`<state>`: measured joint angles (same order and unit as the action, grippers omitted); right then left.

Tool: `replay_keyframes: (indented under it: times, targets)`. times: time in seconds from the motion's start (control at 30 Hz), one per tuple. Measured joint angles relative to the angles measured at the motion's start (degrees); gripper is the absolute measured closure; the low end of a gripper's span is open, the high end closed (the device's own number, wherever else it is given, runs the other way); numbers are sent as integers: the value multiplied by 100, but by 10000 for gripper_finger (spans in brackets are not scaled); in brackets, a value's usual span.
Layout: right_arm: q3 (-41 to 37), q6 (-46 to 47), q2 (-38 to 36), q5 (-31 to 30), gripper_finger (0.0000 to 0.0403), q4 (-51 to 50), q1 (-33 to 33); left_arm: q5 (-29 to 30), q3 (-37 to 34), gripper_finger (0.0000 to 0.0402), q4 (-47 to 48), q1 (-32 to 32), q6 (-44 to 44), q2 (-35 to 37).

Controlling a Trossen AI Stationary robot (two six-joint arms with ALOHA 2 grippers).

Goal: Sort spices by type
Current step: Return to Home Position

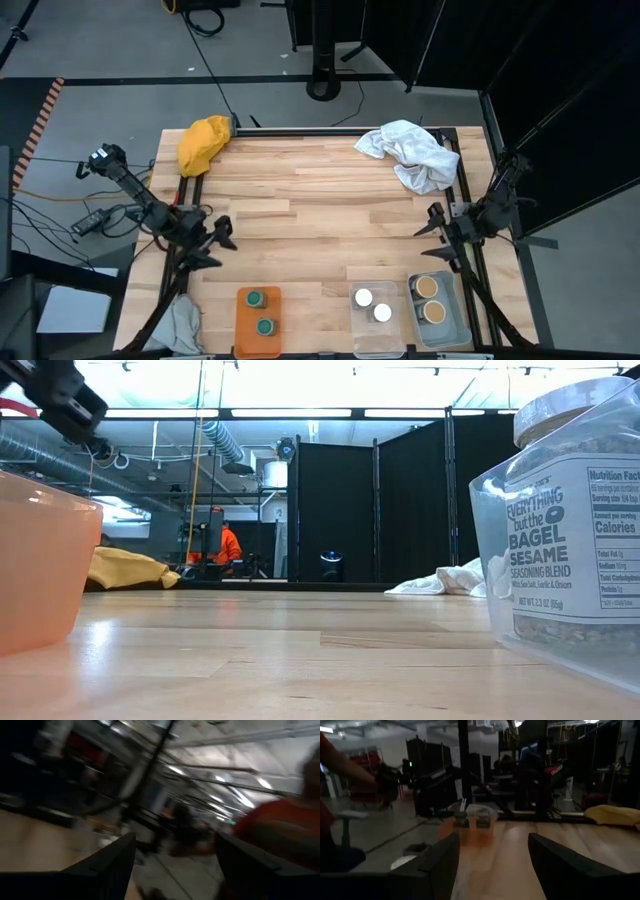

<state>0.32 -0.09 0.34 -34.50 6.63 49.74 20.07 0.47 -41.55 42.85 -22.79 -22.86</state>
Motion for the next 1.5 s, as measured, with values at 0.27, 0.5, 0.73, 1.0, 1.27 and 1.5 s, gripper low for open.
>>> replay_keyframes:
  times: [0.27, 0.5, 0.73, 1.0, 1.27, 1.5]
  targets:
    - [0, -6, 2, 0, 160, -126, 0, -1208, 0, 127, -170, 1, -24, 7]
    - [0, -5, 2, 2, 159, -123, 0, -2535, -2, 127, -166, 0, 87, 16]
    - [0, -6, 2, 2, 158, -123, 0, -3079, -2, 127, 503, -2, 830, 14]
    - [0, -5, 2, 3, 159, -121, 0, -2957, -2, 127, 530, -4, 1218, -4]
    - [0, -5, 2, 4, 160, -120, 0, -2922, -3, 127, 579, -4, 1211, -4]
    - [2, -5, 2, 4, 158, -121, 0, -2924, -4, 127, 550, -4, 1209, -4]
